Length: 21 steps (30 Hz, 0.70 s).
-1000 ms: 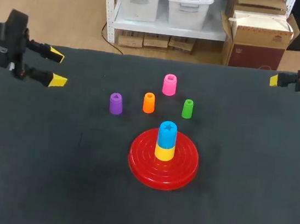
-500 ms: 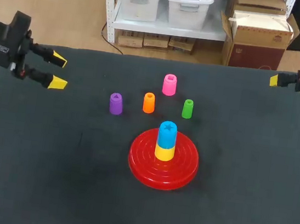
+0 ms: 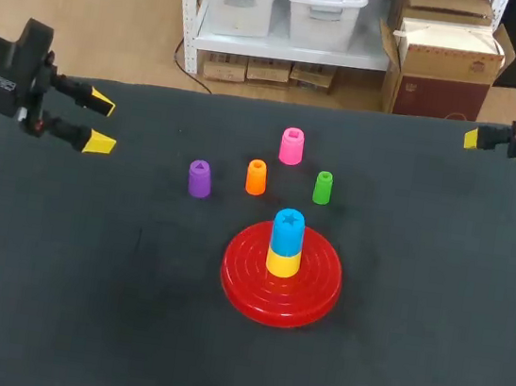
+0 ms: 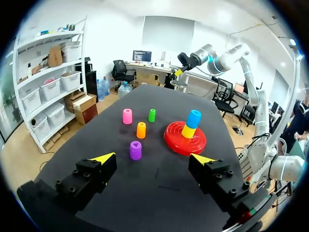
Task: Pick up and stack the cylinders on the red base in this order: pink,purple,orange,green
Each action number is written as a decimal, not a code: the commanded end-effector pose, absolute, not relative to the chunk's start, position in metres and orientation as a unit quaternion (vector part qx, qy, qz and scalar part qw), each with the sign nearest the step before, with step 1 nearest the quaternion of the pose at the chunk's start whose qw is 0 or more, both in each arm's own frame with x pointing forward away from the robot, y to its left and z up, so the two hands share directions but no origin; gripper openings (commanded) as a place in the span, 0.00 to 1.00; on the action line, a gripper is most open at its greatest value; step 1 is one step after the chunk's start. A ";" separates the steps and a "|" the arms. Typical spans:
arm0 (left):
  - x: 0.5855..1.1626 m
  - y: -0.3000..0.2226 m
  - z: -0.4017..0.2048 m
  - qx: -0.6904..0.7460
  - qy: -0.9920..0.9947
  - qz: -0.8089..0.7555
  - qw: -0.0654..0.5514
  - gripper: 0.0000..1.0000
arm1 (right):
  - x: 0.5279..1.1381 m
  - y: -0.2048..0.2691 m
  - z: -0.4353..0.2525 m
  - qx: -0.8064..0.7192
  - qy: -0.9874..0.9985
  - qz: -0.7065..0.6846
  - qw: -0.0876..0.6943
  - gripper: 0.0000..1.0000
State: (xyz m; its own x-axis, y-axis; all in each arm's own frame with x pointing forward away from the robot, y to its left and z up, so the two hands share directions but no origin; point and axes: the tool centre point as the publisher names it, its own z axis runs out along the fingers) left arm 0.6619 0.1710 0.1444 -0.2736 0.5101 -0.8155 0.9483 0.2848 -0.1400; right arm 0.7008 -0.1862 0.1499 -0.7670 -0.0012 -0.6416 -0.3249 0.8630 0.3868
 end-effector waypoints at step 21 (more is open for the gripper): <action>0.662 0.172 0.144 0.501 0.727 -0.327 0.335 1.00 | 0.846 -0.112 0.145 -0.499 0.834 0.164 0.170 1.00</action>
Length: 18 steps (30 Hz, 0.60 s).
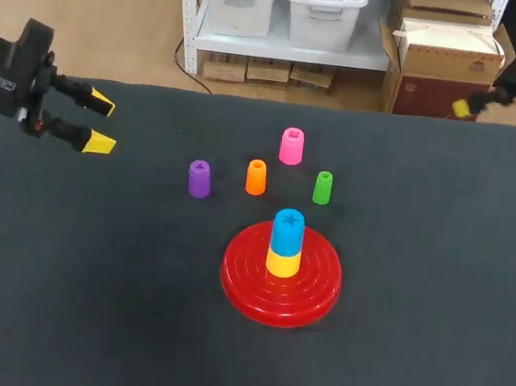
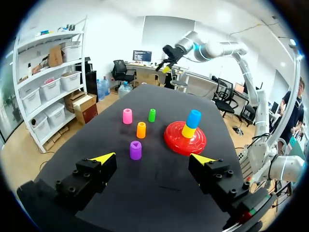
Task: Pick up and stack the cylinders on the red base in this order: pink,purple,orange,green
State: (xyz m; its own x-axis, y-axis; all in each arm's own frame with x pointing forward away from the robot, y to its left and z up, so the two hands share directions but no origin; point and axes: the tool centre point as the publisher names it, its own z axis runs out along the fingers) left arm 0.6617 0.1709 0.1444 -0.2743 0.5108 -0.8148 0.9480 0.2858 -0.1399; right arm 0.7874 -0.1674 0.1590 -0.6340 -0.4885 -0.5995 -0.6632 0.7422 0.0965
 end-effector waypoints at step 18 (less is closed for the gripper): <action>0.662 0.172 0.144 0.501 0.727 -0.327 0.335 1.00 | 0.861 0.047 0.123 -0.702 0.710 0.015 0.051 1.00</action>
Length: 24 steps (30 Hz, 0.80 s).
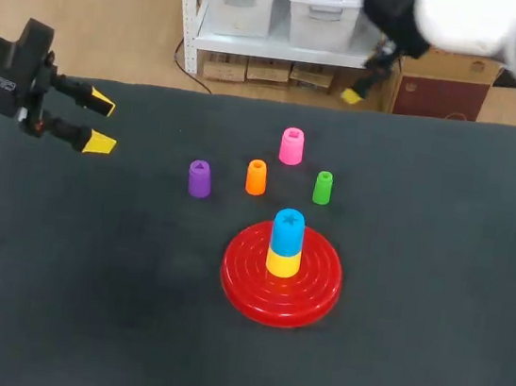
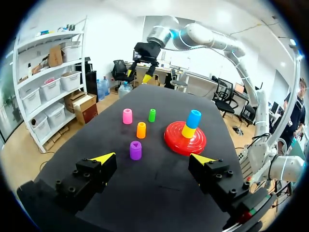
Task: Pick up and stack the cylinders on the red base in this order: pink,purple,orange,green
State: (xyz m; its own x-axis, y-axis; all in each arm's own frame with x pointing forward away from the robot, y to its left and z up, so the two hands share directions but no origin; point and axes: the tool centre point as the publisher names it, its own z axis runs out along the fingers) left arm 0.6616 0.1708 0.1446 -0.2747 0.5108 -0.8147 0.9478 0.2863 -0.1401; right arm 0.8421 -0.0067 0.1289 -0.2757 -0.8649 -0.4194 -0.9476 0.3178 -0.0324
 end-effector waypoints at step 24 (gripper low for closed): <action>0.662 0.172 0.144 0.501 0.727 -0.327 0.335 1.00 | 0.849 0.068 0.063 -0.704 0.710 -0.002 -0.018 1.00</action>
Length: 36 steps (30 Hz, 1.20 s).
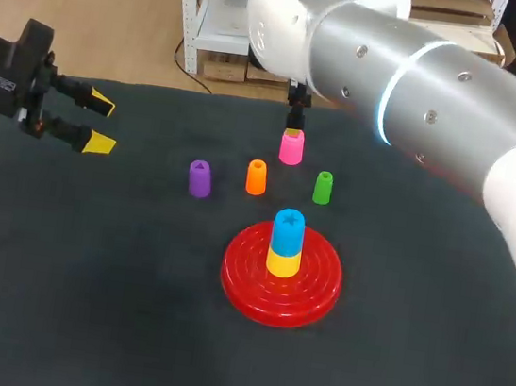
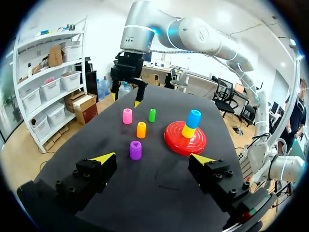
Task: Pick up and stack the cylinders on the red base in this order: pink,purple,orange,green
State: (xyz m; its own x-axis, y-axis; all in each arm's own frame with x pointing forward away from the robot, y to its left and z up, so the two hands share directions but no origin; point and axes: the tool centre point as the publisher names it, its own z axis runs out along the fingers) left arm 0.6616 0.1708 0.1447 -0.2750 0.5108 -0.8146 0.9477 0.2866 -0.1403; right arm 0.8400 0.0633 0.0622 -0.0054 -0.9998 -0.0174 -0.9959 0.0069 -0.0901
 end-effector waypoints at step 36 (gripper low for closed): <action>0.662 0.172 0.144 0.501 0.727 -0.327 0.335 1.00 | 0.840 0.061 0.030 -0.661 0.733 0.128 -0.100 0.69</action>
State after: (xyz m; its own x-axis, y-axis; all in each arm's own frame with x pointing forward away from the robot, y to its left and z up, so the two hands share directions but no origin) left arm 0.6616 0.1708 0.1447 -0.2751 0.5107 -0.8145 0.9477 0.2867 -0.1404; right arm 0.8322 0.0583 0.0299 -0.1089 -0.9937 -0.0279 -0.9926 0.1102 -0.0514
